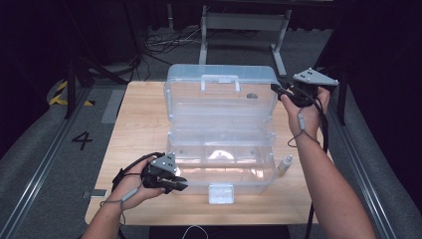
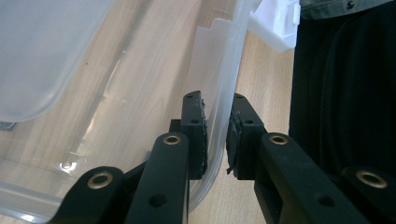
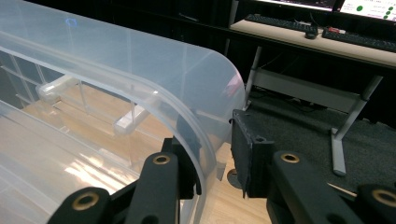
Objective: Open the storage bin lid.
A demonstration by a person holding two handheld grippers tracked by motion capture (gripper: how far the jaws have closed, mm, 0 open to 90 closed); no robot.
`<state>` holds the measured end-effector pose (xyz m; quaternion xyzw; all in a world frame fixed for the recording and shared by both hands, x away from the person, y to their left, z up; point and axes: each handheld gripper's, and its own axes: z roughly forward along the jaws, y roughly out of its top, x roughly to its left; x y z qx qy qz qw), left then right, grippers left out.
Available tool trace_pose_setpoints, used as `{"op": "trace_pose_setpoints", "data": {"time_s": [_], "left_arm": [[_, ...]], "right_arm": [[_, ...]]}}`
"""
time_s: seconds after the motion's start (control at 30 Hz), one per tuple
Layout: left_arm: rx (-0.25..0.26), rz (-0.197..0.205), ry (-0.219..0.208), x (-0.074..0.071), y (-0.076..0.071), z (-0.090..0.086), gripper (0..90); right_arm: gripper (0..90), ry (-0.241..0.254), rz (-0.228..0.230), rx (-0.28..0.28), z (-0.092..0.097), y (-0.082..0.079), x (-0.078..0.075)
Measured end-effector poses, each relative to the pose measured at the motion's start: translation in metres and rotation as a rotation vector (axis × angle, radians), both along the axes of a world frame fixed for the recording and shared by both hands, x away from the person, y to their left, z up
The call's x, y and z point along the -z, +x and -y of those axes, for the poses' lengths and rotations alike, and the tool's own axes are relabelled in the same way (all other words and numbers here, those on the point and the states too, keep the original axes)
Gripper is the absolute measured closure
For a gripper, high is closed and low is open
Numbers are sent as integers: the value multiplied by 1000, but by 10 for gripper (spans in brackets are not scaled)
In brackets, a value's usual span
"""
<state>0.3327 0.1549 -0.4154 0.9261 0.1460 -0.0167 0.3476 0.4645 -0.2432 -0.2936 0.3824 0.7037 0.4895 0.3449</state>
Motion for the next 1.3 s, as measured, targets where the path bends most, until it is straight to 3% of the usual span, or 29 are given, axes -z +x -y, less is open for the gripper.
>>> {"op": "trace_pose_setpoints", "data": {"time_s": [0.63,0.97,1.3], "left_arm": [[-1,-12,-18,2,1,-1,790],[-2,-15,-26,2,2,-1,789],[3,-22,-32,3,3,-1,790]], "right_arm": [[789,0,38,51,-5,21,10],[809,10,22,45,-4,37,13],[822,0,65,38,-4,47,21]]}}
